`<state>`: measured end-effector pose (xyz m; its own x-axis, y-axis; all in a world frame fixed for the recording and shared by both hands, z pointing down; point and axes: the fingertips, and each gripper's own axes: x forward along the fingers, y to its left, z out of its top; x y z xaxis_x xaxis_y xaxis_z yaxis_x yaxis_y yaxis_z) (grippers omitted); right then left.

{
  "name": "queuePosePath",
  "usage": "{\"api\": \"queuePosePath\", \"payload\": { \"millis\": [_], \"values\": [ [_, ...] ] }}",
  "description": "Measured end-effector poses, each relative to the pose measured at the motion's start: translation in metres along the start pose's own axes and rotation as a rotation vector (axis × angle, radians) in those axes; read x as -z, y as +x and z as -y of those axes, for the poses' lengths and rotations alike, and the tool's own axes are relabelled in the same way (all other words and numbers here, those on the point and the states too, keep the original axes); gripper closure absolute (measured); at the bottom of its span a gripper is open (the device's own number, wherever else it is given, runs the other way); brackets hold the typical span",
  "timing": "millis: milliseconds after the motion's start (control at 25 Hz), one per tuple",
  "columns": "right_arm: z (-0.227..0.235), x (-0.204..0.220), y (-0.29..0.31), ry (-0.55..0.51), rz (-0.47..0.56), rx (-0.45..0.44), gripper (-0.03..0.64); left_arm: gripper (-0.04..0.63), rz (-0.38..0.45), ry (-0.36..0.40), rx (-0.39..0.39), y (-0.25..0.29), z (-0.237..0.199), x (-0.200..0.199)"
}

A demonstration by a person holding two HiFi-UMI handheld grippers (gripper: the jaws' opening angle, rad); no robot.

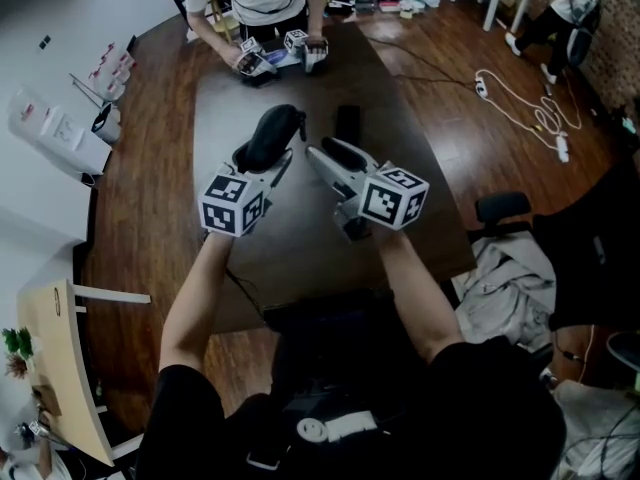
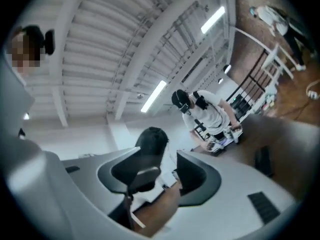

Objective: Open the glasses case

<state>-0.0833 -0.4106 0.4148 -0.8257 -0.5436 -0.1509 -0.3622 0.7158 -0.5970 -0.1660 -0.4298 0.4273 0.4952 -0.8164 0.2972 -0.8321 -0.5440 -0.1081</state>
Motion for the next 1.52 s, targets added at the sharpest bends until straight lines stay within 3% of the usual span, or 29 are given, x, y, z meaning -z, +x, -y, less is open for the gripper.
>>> {"api": "queuePosePath", "payload": {
  "millis": [80, 280, 400, 480, 560, 640, 840, 1000, 1160, 1240, 1360, 1400, 1440, 1480, 1520],
  "values": [
    [-0.015, -0.005, 0.01, 0.056, 0.03, -0.028, 0.337, 0.325, -0.005, 0.022, -0.032, 0.006, 0.009, 0.0],
    [-0.004, -0.005, 0.02, 0.043, 0.015, 0.098, 0.212, 0.325, -0.021, 0.152, -0.025, 0.019, 0.036, 0.003],
    [-0.004, -0.006, 0.02, 0.042, 0.027, 0.128, 0.214, 0.325, -0.02, 0.148, -0.034, 0.021, 0.039, 0.003],
    [-0.005, -0.007, 0.019, 0.041, 0.036, 0.117, 0.274, 0.324, -0.015, 0.152, -0.04, 0.022, 0.039, 0.002],
    [-0.008, -0.01, 0.017, 0.038, 0.053, 0.103, 0.284, 0.321, -0.005, 0.156, -0.027, 0.022, 0.041, 0.001],
    [-0.007, -0.014, 0.013, 0.064, 0.063, 0.083, 0.292, 0.319, 0.016, 0.156, 0.017, 0.021, 0.047, -0.001],
    [-0.014, -0.02, 0.007, 0.111, 0.061, -0.006, 0.301, 0.29, 0.089, 0.14, 0.219, 0.005, 0.059, -0.01],
    [-0.01, -0.039, -0.002, 0.071, 0.119, 0.01, 0.302, 0.29, 0.1, 0.181, 0.274, -0.01, 0.051, -0.006],
    [0.003, -0.073, -0.024, 0.022, 0.238, 0.06, 0.304, 0.291, 0.086, 0.147, 0.263, -0.027, 0.025, 0.007],
    [0.004, -0.084, -0.031, -0.028, 0.233, 0.051, 0.308, 0.291, 0.101, 0.089, 0.221, -0.033, 0.005, 0.008],
    [-0.005, -0.083, -0.036, -0.047, 0.181, -0.039, 0.32, 0.291, 0.155, -0.032, 0.193, -0.036, -0.014, 0.002],
    [-0.008, -0.082, -0.037, -0.028, 0.183, -0.062, 0.365, 0.291, 0.171, -0.068, 0.203, -0.036, -0.014, -0.001],
    [-0.01, -0.081, -0.037, -0.005, 0.192, -0.071, 0.515, 0.291, 0.177, -0.097, 0.222, -0.035, -0.012, -0.002],
    [-0.009, -0.078, -0.035, 0.01, 0.194, -0.066, 0.607, 0.291, 0.173, -0.118, 0.247, -0.031, -0.006, -0.002],
    [-0.005, -0.071, -0.032, 0.005, 0.173, -0.047, 0.607, 0.291, 0.158, -0.129, 0.271, -0.026, 0.0, 0.001]
  ]
}}
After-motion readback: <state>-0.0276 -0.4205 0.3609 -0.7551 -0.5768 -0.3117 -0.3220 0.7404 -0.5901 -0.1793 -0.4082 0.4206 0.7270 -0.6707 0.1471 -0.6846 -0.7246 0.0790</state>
